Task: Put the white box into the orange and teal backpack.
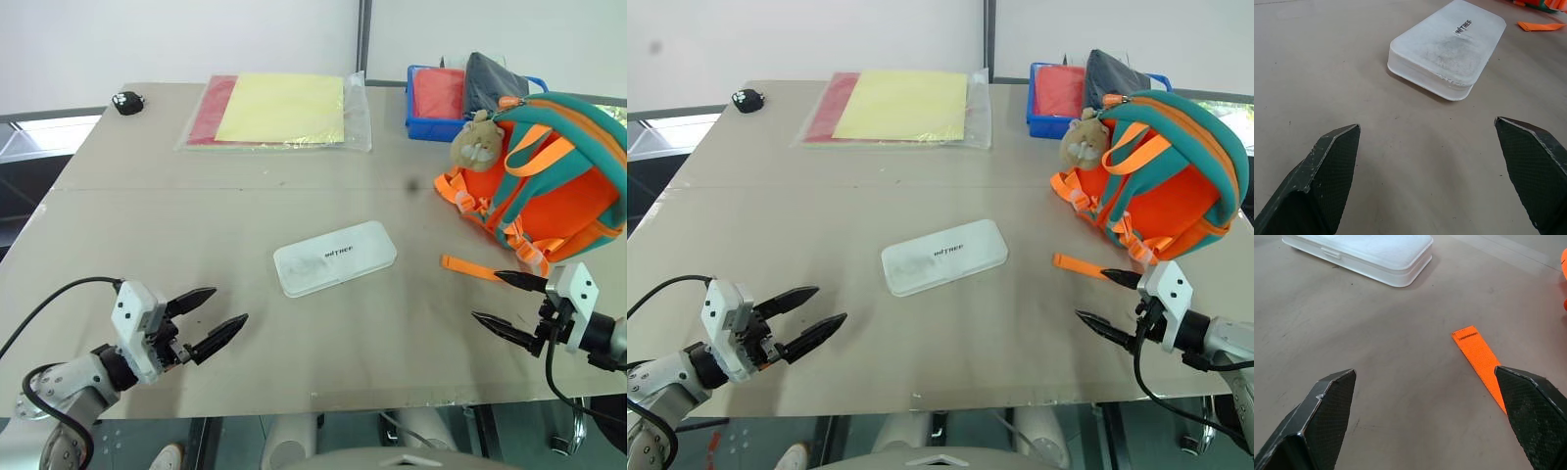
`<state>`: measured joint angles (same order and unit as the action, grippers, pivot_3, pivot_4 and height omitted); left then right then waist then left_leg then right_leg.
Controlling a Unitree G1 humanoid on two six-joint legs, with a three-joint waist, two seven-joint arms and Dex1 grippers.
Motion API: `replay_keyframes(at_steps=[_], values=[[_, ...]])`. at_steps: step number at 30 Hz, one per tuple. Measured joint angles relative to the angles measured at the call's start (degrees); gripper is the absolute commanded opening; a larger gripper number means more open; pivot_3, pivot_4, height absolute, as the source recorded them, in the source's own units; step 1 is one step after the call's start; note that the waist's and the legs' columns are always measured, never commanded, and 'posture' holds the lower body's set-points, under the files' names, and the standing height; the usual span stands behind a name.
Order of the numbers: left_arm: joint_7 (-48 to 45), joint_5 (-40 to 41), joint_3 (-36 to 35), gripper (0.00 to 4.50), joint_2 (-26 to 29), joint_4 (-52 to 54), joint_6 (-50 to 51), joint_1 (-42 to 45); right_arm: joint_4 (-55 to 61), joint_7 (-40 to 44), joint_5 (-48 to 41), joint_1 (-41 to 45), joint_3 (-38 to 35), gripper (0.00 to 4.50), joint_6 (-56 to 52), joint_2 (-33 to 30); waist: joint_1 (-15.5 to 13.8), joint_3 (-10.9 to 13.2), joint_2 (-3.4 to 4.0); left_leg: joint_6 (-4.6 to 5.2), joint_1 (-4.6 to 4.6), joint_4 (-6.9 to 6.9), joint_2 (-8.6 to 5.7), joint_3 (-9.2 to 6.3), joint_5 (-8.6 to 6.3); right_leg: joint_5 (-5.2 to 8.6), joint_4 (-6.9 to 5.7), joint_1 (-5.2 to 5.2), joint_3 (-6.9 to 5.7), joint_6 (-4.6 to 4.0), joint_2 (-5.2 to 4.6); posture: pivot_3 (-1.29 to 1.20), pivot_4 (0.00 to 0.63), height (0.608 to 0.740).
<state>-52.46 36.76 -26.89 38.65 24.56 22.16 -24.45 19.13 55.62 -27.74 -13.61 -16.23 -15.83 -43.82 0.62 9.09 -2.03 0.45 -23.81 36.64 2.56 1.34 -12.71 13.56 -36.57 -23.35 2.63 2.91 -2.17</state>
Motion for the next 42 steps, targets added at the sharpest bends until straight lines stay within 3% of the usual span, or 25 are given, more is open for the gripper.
replay_keyframes(at_steps=[3,6,9,11,13,15,19,23,26,31,35,38,39,42], values=[[3.1,0.8,0.4,4.5,-1.5,-0.3,2.0,2.9,0.7,-4.5,0.0,3.0,0.8,4.48,-2.5,3.4,0.0,0.0,-0.02,0.0,0.06,0.05,0.05,-0.04,0.01,-0.01,-0.03,0.0,-0.01,0.03,0.02,0.0,0.15,0.74],[11.6,3.6,2.9,4.25,-5.3,0.9,6.9,10.3,9.2,-16.1,-1.2,12.0,8.6,4.24,-12.2,10.7,0.2,0.0,0.01,-0.01,0.02,0.22,0.14,-0.14,0.02,0.06,-0.22,-0.03,0.0,0.19,0.19,0.0,0.15,0.74],[20.8,3.3,5.3,2.91,-9.4,1.8,11.1,13.9,6.0,-24.6,1.3,22.2,12.9,2.85,-18.4,15.6,0.1,-0.1,-0.15,-0.01,0.04,0.26,0.04,-0.11,0.02,-0.09,-0.22,0.03,0.04,-0.07,0.18,0.0,0.15,0.74],[24.6,2.5,6.0,1.96,-10.8,1.8,12.6,13.9,4.2,-28.7,3.4,24.5,14.6,1.91,-20.2,18.7,0.0,-0.2,-0.23,-0.02,-0.02,0.22,0.02,-0.13,0.01,-0.08,-0.21,0.02,0.03,-0.07,0.16,0.0,0.15,0.74],[29.1,0.6,7.4,0.76,-12.3,1.9,14.2,14.3,1.2,-33.3,6.8,27.3,17.8,0.74,-21.6,22.2,0.0,-0.1,-0.21,-0.02,-0.12,0.09,-0.06,-0.11,0.01,-0.13,-0.21,-0.09,0.08,0.02,0.15,0.0,0.15,0.74],[32.2,-0.2,8.1,0.06,-13.7,1.9,15.2,15.1,-0.4,-36.2,9.5,29.1,20.0,0.06,-22.4,24.0,-0.1,-0.1,-0.21,-0.03,-0.2,0.05,-0.08,-0.14,0.01,-0.2,-0.21,-0.16,0.05,0.15,0.14,0.0,0.15,0.74],[37.8,-5.2,15.6,0.06,-15.9,1.9,17.8,19.4,-11.5,-39.7,18.2,36.0,26.1,0.06,-20.0,26.0,0.0,-0.1,-0.19,-0.02,-0.14,0.07,-0.14,-0.13,0.02,-0.22,-0.22,-0.12,0.08,0.17,0.14,0.0,0.15,0.74],[36.3,-6.1,18.6,0.06,-14.1,1.8,18.8,20.5,-13.8,-37.0,20.0,36.4,30.3,0.06,-19.8,26.8,0.2,-0.1,-0.18,-0.02,-0.1,0.06,-0.11,-0.17,0.02,-0.21,-0.26,-0.12,0.07,0.16,0.18,0.0,0.15,0.74],[34.5,-6.9,18.6,0.06,-11.8,1.0,19.1,22.0,-11.5,-31.3,19.3,35.1,31.2,0.06,-20.8,23.2,0.0,-0.1,-0.17,-0.02,-0.1,0.06,-0.12,-0.16,0.02,-0.21,-0.24,-0.1,0.06,0.16,0.15,0.0,0.15,0.74],[27.8,-10.1,21.6,0.06,-6.5,-3.9,17.3,26.5,-1.2,-24.4,13.5,25.9,27.6,0.06,-23.9,18.5,-0.1,-0.1,-0.17,-0.02,-0.1,0.04,-0.13,-0.18,0.02,-0.2,-0.24,-0.1,0.03,0.16,0.15,0.0,0.15,0.74],[20.9,-11.1,22.8,0.06,-3.4,-7.5,15.4,28.8,6.3,-24.3,11.7,19.8,26.1,0.06,-26.7,17.1,0.3,-0.1,-0.15,-0.02,-0.07,0.04,-0.1,-0.13,0.02,-0.09,-0.24,-0.11,0.06,-0.03,0.15,0.0,0.15,0.74],[17.3,-8.1,21.6,0.73,-2.6,-7.7,17.7,28.6,7.8,-26.6,11.9,18.4,24.0,0.0,-27.6,17.8,0.3,-0.1,-0.15,-0.02,-0.05,0.07,-0.09,-0.12,0.02,-0.08,-0.24,-0.11,0.07,-0.04,0.15,0.0,0.15,0.74],[15.7,-5.7,20.2,1.38,-2.2,-7.8,19.5,28.1,7.8,-27.2,12.1,18.1,23.8,0.0,-27.5,17.8,0.3,-0.1,-0.17,-0.02,-0.06,0.08,-0.08,-0.12,0.02,-0.08,-0.24,-0.11,0.06,-0.04,0.15,0.0,0.15,0.74],[9.3,0.1,14.8,2.56,4.6,-8.5,25.0,25.1,7.8,-27.5,12.3,17.7,23.7,0.0,-27.3,17.1,0.6,-0.1,-0.19,-0.02,-0.05,0.06,0.01,-0.11,0.02,-0.07,-0.26,-0.16,0.04,-0.05,0.18,0.0,0.15,0.74]])
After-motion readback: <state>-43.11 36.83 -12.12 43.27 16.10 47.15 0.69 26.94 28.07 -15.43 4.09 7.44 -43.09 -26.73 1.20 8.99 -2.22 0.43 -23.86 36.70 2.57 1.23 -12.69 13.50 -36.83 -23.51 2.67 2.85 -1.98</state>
